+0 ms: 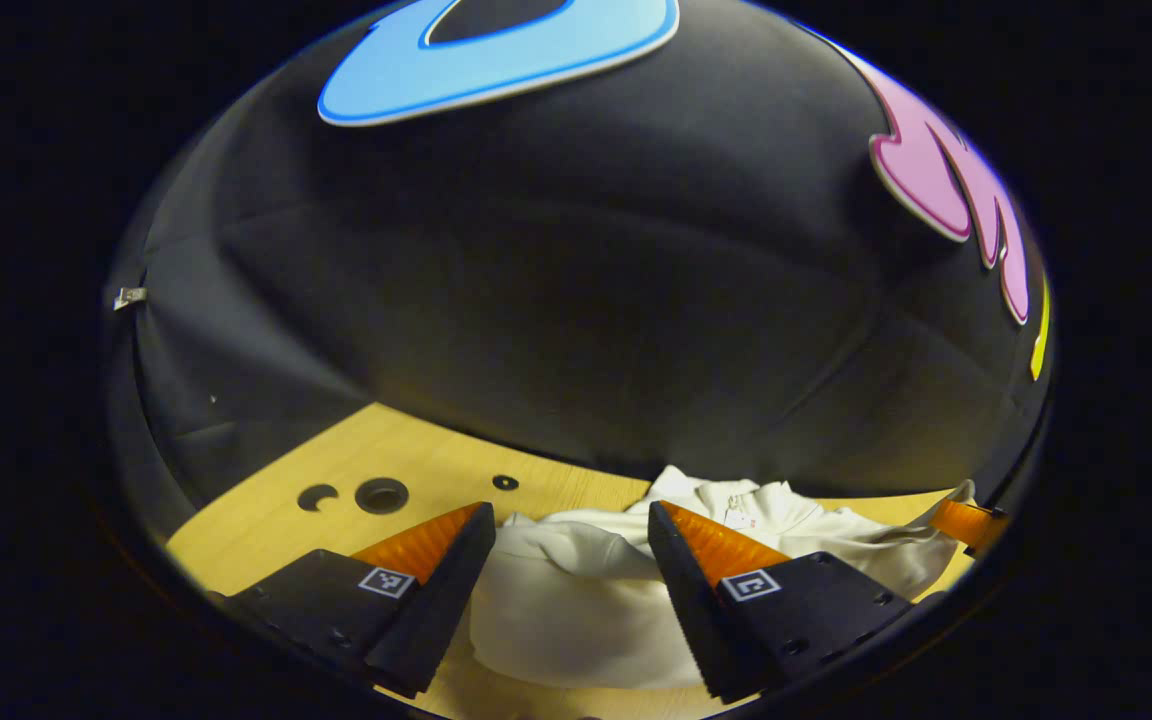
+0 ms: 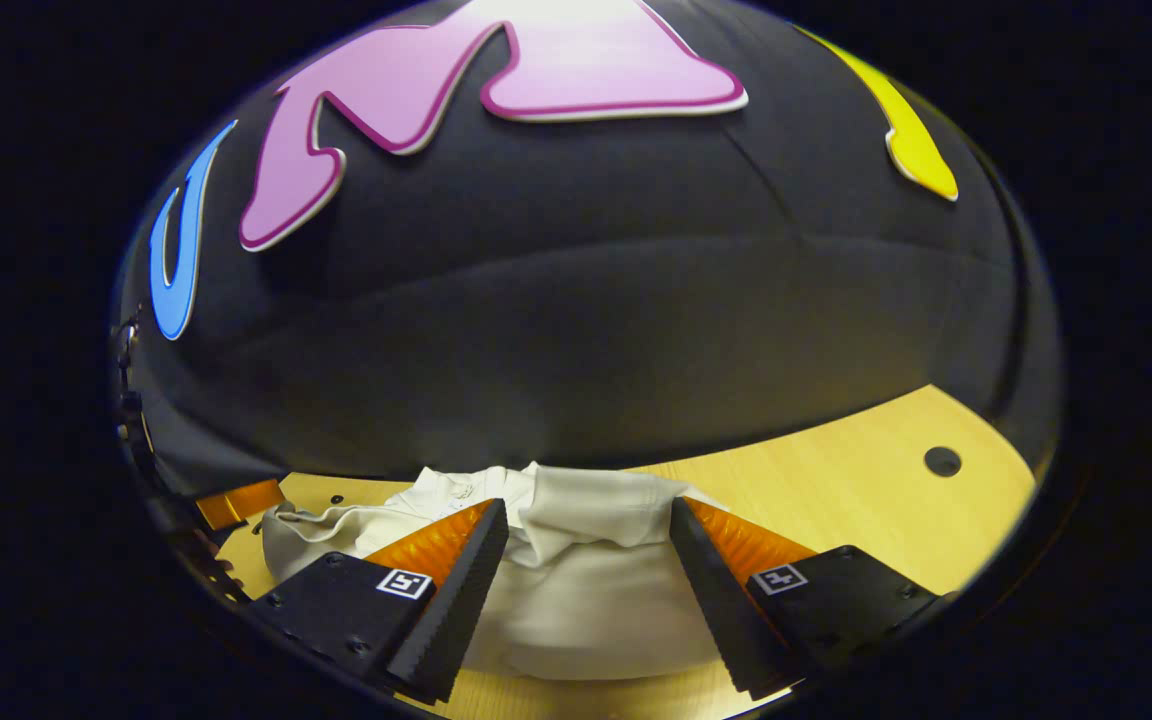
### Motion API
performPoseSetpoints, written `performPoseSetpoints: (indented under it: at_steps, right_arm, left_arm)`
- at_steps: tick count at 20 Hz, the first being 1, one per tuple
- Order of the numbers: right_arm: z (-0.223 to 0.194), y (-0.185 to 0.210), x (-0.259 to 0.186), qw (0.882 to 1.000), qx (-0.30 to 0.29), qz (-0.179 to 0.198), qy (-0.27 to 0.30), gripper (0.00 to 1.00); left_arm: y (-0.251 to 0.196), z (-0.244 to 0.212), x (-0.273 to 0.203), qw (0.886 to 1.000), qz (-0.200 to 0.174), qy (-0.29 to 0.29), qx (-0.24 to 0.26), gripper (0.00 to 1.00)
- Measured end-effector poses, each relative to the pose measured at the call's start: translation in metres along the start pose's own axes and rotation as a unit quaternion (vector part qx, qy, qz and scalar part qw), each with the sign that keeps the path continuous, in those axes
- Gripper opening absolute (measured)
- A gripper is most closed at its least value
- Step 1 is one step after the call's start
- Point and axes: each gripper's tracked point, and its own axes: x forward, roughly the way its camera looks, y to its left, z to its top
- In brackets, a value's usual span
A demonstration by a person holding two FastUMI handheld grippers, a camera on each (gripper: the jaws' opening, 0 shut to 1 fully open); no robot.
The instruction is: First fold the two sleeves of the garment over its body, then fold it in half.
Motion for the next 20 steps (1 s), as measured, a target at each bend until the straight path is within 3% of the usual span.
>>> performPoseSetpoints:
  at_steps: [3, 6, 13, 20]
  right_arm:
    - [0.030, -0.007, -0.034, 0.999, -0.012, -0.016, -0.026, 0.98]
    - [0.063, -0.017, -0.082, 0.998, -0.016, -0.036, -0.048, 0.98]
    - [0.145, -0.059, -0.239, 0.989, -0.010, -0.092, -0.120, 0.98]
    - [0.149, -0.072, -0.371, 0.985, -0.016, -0.116, -0.124, 0.98]
  left_arm:
    - [0.007, 0.036, -0.046, 1.000, 0.000, -0.030, 0.007, 0.97]
    - [0.008, 0.072, -0.105, 0.998, -0.013, -0.056, -0.017, 0.96]
    - [0.024, 0.122, -0.259, 0.994, -0.061, -0.092, -0.004, 0.96]
    - [0.035, 0.128, -0.386, 0.990, -0.092, -0.107, -0.001, 0.96]
